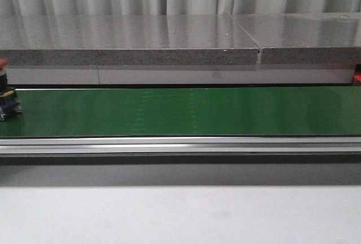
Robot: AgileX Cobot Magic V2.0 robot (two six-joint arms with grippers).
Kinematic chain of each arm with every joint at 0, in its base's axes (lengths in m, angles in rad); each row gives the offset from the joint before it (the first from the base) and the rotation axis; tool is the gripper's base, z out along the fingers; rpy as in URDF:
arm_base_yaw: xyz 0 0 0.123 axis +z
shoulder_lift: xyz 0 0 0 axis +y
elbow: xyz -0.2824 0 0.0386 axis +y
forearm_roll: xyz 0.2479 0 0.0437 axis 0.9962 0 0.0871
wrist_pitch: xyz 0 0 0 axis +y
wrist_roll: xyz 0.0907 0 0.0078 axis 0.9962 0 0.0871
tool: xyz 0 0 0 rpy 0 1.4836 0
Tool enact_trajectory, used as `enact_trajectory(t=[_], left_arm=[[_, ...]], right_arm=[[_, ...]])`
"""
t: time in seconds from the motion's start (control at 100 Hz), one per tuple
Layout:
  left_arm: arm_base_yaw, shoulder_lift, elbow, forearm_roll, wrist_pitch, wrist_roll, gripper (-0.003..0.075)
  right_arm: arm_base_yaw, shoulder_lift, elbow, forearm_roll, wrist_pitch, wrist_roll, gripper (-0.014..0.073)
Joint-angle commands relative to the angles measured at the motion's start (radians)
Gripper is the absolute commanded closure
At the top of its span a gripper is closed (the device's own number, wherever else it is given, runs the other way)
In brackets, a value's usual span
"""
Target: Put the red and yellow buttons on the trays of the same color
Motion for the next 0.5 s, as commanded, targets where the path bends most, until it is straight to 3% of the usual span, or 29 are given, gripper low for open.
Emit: enact_trajectory(t=[0.0,0.25,0.49], left_arm=[[0.0,-0.058,-0.034,-0.012,-0.025,-0.01,0.0596],[0.0,-0.133,-0.008,0.02,0.025,-0.001,0.066],[0.0,-0.313,0.173,0.025,-0.021,0.007,0.0661]], right_arm=[[0.001,0.005,-0.023,0.007,-0.067,-0.007,0.07],[0.001,0.005,-0.023,0.007,-0.067,-0.007,0.07],[0.001,0.005,-0.023,0.007,-0.067,-0.007,0.07]])
